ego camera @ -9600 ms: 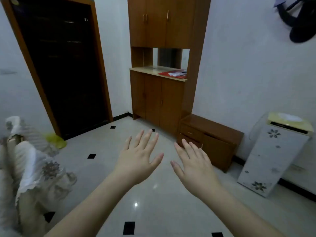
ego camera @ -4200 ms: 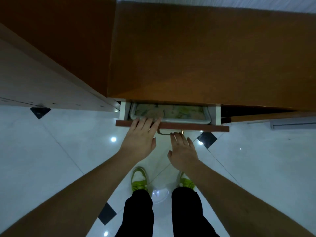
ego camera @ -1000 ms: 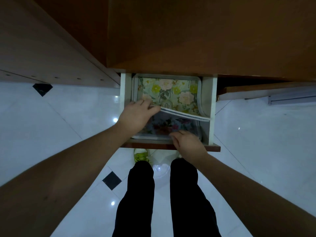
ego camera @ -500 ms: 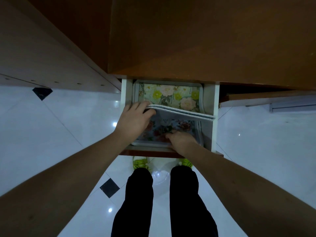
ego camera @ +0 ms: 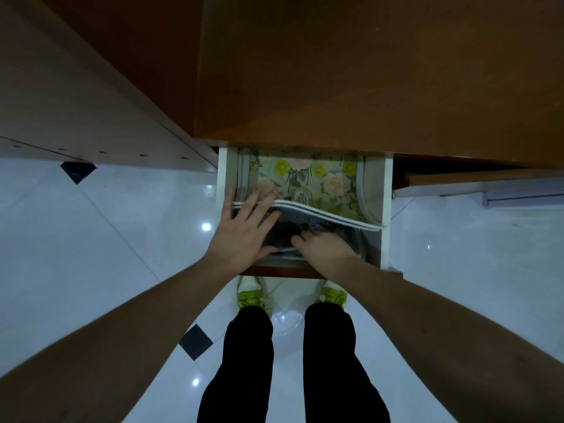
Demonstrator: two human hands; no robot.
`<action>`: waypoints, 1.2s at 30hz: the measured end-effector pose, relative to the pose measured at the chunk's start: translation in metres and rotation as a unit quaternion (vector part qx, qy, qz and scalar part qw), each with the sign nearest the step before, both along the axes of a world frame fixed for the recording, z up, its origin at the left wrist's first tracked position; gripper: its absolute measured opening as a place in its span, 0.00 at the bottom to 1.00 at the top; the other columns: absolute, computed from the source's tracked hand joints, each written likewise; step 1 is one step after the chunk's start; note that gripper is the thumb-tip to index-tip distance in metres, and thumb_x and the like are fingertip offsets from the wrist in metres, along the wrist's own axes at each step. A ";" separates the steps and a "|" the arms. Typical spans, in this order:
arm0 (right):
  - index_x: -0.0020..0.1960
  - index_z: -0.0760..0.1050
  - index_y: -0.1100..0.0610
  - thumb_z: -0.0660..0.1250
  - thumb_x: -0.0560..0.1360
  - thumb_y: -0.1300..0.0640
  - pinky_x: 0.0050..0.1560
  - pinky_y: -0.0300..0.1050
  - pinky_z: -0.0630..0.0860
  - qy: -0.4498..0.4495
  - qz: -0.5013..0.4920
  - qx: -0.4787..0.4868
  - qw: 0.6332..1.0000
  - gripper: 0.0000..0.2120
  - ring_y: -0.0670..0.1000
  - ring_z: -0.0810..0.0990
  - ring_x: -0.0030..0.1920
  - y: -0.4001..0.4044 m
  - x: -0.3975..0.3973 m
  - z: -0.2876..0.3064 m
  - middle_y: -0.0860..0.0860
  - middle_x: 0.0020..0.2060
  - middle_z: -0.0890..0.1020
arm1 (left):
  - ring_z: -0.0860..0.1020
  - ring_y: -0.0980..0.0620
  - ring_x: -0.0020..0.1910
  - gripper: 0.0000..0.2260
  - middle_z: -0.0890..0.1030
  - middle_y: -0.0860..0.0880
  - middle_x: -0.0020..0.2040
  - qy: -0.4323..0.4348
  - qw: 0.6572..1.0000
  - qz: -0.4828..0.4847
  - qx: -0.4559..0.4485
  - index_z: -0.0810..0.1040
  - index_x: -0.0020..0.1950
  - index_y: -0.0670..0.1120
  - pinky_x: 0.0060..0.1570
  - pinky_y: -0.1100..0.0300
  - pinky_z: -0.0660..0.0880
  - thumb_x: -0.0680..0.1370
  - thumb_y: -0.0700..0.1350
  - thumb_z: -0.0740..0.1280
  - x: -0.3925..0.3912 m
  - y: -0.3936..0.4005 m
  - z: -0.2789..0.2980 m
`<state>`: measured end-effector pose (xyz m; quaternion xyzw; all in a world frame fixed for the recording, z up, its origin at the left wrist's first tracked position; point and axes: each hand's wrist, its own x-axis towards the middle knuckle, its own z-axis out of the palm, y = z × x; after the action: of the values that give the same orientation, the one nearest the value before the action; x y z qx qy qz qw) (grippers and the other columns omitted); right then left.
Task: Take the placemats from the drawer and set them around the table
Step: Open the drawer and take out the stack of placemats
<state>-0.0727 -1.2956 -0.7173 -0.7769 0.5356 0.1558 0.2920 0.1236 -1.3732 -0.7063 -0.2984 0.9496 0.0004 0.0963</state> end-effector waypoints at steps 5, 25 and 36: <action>0.61 0.73 0.61 0.68 0.71 0.66 0.40 0.51 0.73 -0.012 -0.072 -0.074 0.995 0.18 0.62 0.79 0.50 0.000 -0.010 0.009 0.61 0.52 0.77 | 0.59 0.40 0.76 0.40 0.61 0.43 0.79 -0.004 1.000 0.006 0.007 0.72 0.72 0.47 0.71 0.30 0.53 0.65 0.65 0.75 0.002 0.002 -0.004; 0.56 0.81 0.59 0.56 0.77 0.48 0.42 0.49 0.79 -0.060 -0.173 -0.093 0.979 0.21 0.56 0.82 0.44 0.063 -0.002 0.005 0.54 0.45 0.84 | 0.72 0.40 0.56 0.18 0.76 0.43 0.65 0.055 0.996 0.072 -0.003 0.75 0.57 0.46 0.54 0.45 0.70 0.70 0.39 0.75 -0.017 -0.007 -0.024; 0.63 0.75 0.53 0.32 0.69 0.37 0.60 0.50 0.67 -0.006 -0.277 0.049 0.960 0.42 0.57 0.73 0.60 0.051 0.030 0.012 0.54 0.58 0.78 | 0.78 0.39 0.53 0.17 0.78 0.39 0.64 0.068 0.998 0.015 0.011 0.74 0.55 0.43 0.47 0.48 0.73 0.68 0.35 0.69 -0.009 -0.017 -0.018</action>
<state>-0.0431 -1.2451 -0.7052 -0.5837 0.7196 0.0905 0.3650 0.1151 -1.3902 -0.7239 -0.3105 0.9494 0.0327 0.0347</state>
